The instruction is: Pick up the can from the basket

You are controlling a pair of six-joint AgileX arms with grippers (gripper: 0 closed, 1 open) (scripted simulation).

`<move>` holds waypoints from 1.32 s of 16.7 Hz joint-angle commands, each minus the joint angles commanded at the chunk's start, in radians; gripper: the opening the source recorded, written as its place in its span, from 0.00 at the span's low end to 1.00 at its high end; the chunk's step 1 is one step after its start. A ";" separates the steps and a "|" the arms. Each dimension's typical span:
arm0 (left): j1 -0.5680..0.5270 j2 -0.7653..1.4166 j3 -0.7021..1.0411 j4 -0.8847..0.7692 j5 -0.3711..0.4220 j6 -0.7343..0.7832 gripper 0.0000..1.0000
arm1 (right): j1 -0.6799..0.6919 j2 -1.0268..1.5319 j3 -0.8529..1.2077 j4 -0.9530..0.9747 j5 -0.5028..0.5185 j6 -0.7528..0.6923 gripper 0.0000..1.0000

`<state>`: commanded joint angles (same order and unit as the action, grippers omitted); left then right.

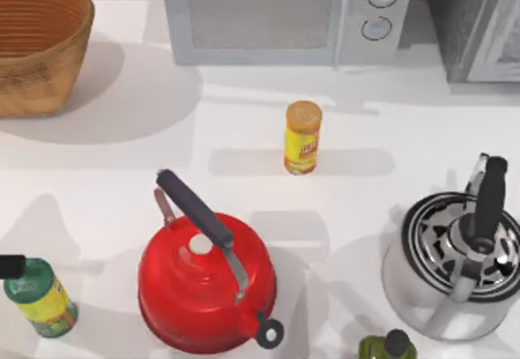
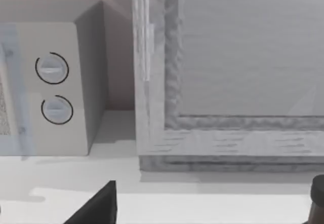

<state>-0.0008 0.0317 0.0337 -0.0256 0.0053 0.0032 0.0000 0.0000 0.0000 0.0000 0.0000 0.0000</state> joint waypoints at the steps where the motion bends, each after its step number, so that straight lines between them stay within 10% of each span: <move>1: 0.001 -0.021 -0.022 0.016 -0.004 -0.002 0.00 | 0.000 0.000 0.000 0.000 0.000 0.000 1.00; 12: 0.002 0.069 0.008 0.075 0.048 0.004 0.00 | 0.000 0.000 0.000 0.000 0.000 0.000 1.00; 22: -0.014 0.848 0.351 0.498 0.509 0.044 0.00 | 0.000 0.000 0.000 0.000 0.000 0.000 1.00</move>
<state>-0.0152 0.8792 0.3842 0.4724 0.5141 0.0468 0.0000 0.0000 0.0000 0.0000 0.0000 0.0000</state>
